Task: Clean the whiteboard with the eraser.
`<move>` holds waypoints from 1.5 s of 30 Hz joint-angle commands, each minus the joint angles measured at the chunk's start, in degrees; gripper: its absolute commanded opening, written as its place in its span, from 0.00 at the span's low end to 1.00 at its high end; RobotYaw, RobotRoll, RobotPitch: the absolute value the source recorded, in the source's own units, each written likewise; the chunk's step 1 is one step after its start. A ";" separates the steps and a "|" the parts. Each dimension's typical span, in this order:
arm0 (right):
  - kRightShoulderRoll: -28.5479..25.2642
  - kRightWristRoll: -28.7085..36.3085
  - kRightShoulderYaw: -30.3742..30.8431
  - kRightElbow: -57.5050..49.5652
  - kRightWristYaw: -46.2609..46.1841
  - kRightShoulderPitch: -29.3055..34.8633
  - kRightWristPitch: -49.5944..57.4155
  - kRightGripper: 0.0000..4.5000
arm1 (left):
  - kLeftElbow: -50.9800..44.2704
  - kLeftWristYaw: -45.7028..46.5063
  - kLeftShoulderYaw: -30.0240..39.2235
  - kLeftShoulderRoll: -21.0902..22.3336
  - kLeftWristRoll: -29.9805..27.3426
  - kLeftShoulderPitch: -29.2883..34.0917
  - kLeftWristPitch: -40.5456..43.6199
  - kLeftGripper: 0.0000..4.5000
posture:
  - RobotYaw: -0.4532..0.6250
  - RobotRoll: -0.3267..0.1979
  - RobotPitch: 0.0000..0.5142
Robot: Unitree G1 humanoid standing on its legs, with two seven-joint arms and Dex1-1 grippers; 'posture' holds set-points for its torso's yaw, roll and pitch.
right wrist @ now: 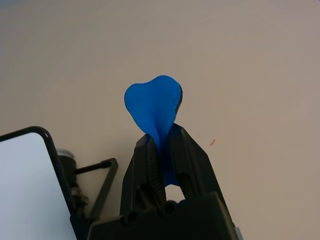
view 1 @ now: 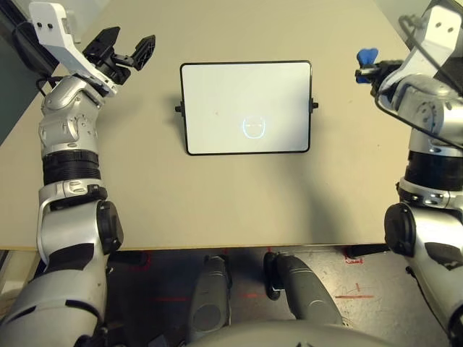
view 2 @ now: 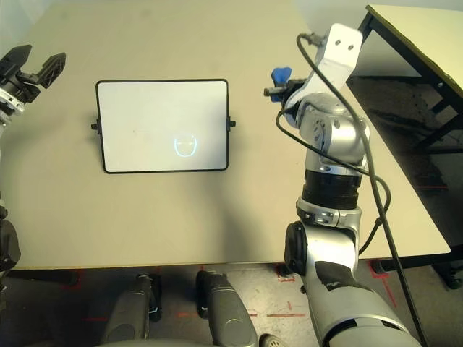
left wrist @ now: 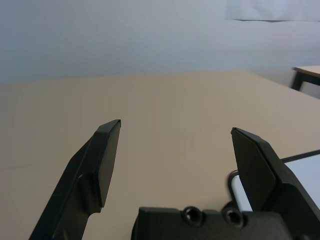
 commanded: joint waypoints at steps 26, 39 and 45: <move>2.14 1.85 0.06 7.77 -0.51 7.63 -0.51 0.71 | 10.15 6.47 3.40 0.48 0.36 5.02 -4.17 1.00 | 0.40 0.62 0.27; -3.37 1.76 -3.70 19.36 3.18 10.22 -38.36 0.99 | 10.76 7.13 0.84 -2.12 2.17 4.26 -5.75 1.00 | 0.39 0.62 0.27; -4.22 2.16 -3.93 38.43 7.83 10.22 -65.44 0.99 | 13.58 9.48 -0.56 -3.11 5.25 4.24 -12.59 1.00 | 0.39 0.62 0.27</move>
